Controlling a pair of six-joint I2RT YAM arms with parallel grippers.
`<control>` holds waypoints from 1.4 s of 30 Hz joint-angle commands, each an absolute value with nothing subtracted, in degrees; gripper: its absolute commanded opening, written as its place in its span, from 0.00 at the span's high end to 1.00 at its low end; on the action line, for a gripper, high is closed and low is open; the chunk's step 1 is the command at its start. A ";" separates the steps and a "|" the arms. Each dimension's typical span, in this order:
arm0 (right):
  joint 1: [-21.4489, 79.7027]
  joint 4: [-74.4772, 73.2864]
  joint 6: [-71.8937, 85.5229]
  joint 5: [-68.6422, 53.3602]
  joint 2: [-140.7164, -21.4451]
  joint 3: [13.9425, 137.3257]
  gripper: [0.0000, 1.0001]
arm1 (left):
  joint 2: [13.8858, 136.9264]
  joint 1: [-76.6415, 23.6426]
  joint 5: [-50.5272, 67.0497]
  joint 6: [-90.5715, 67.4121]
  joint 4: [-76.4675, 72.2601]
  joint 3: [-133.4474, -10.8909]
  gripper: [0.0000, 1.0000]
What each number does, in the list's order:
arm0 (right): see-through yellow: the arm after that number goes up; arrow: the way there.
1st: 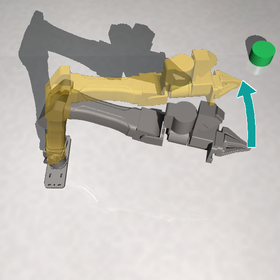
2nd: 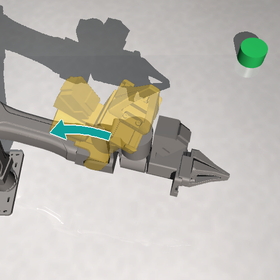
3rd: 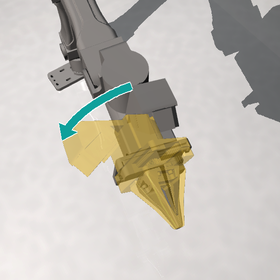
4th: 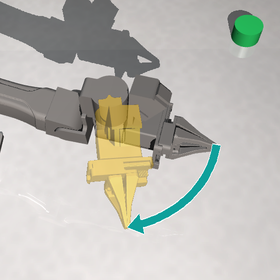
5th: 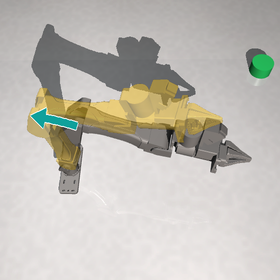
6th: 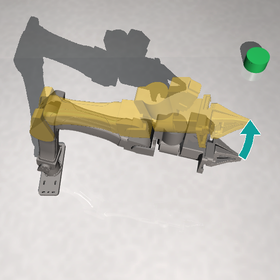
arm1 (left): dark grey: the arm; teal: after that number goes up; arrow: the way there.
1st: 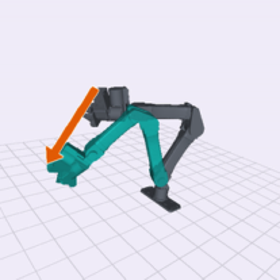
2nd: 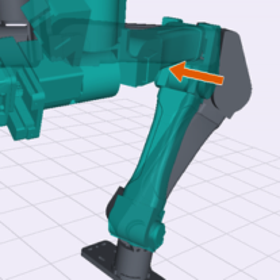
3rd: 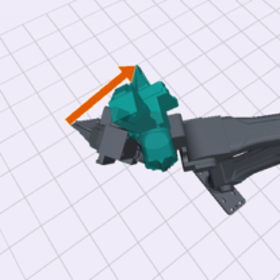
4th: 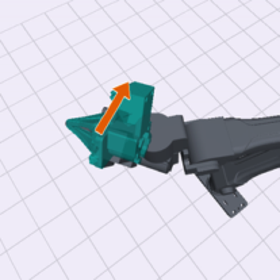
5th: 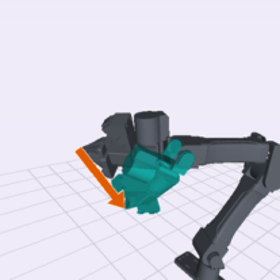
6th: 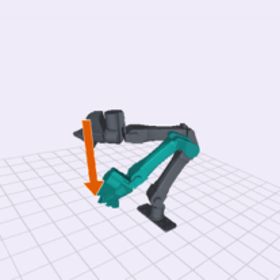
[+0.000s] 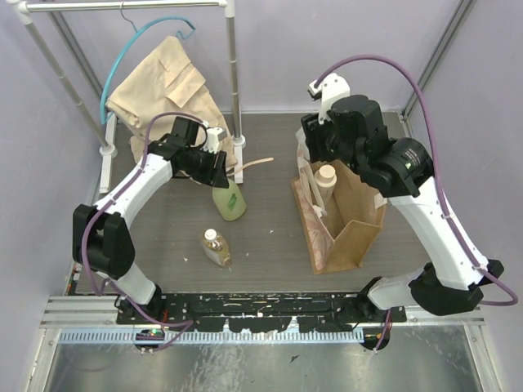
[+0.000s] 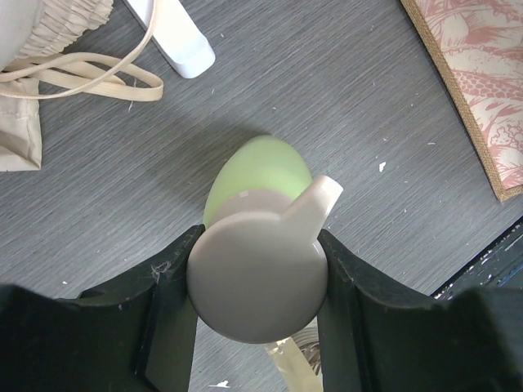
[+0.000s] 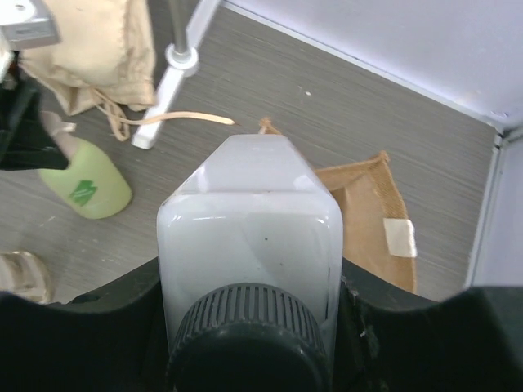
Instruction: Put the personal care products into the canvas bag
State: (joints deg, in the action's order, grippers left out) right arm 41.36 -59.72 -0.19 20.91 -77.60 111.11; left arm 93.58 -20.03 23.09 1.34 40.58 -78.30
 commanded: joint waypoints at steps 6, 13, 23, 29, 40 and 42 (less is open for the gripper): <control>30.36 -52.95 -0.35 20.13 -71.29 99.82 0.99 | 92.06 -21.15 20.75 1.21 43.31 -76.35 0.71; 26.53 -53.97 1.18 14.93 -67.26 89.48 0.99 | 90.84 -21.54 19.98 1.12 43.96 -76.29 0.77; 24.93 -53.90 1.21 8.50 -65.35 76.76 0.99 | 90.19 -21.95 19.84 0.88 44.41 -76.55 0.81; 22.86 -51.37 0.50 6.74 -67.22 71.54 0.99 | 89.78 -22.01 19.52 0.92 44.74 -76.37 0.82; 19.33 -42.35 3.88 5.63 -73.04 66.88 0.99 | 90.08 -22.59 20.26 0.00 44.07 -76.61 0.84; 18.67 -40.79 4.05 5.79 -74.63 65.99 0.99 | 89.88 -22.66 20.20 0.07 44.32 -76.64 0.84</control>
State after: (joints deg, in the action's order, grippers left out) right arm 19.64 -50.33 2.55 5.85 -73.54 66.02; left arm 91.33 -22.13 19.59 0.78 42.81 -77.45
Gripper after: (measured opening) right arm 0.552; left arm 0.560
